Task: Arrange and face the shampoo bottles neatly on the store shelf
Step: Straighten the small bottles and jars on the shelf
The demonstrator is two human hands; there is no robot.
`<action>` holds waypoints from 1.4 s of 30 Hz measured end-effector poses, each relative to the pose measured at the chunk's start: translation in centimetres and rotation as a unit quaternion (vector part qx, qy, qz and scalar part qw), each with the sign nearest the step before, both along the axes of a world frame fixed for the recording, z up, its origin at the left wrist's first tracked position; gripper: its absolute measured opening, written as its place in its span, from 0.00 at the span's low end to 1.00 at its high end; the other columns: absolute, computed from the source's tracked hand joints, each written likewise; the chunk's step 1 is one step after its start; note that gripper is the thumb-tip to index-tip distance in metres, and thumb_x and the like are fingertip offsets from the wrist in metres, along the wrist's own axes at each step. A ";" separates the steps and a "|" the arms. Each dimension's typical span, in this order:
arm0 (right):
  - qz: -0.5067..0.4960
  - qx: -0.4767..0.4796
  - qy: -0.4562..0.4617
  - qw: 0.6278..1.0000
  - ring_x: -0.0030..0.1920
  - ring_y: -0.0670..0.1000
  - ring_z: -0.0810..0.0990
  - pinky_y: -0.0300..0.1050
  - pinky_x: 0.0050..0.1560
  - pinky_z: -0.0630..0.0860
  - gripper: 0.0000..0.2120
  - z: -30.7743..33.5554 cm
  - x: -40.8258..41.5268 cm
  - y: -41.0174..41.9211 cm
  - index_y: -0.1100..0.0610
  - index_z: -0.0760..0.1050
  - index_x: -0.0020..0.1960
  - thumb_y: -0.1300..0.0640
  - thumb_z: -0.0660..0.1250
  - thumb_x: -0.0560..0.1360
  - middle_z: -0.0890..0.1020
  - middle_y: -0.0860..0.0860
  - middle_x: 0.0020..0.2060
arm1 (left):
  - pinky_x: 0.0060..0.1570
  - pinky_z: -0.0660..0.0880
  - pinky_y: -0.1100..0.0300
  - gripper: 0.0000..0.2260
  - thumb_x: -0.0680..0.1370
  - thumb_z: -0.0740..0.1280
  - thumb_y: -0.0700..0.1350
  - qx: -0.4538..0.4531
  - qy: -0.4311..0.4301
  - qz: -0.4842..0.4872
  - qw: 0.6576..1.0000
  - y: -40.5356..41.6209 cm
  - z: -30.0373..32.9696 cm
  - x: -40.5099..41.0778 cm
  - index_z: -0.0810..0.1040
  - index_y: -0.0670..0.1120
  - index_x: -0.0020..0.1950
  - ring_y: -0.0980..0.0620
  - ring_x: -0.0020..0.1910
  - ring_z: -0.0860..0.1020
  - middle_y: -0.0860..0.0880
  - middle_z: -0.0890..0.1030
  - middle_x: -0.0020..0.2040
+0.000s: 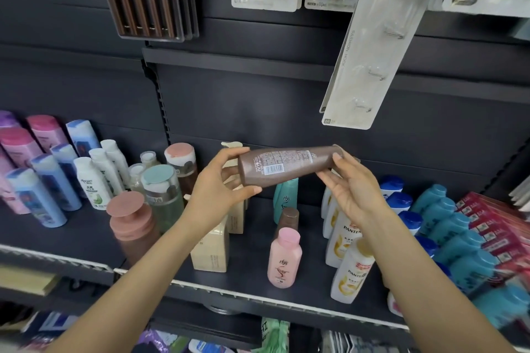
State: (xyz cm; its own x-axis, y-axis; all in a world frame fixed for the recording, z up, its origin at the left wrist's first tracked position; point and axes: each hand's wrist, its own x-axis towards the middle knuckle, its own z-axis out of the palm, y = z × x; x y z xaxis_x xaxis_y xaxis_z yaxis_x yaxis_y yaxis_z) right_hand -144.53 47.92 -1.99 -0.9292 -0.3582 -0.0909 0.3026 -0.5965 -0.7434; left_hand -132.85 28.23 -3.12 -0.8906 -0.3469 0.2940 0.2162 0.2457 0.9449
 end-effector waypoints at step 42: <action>0.029 0.024 0.111 0.993 0.52 0.51 0.83 0.47 0.52 0.80 0.09 1.7 0.2 -0.3 0.59 0.73 0.56 0.60 0.62 0.78 0.82 0.54 0.49 | 0.45 0.78 0.56 0.23 0.76 0.57 0.64 0.246 -0.236 -0.014 0.940 0.7 0.4 -1.5 0.77 0.47 0.55 0.50 0.36 0.83 0.41 0.83 0.42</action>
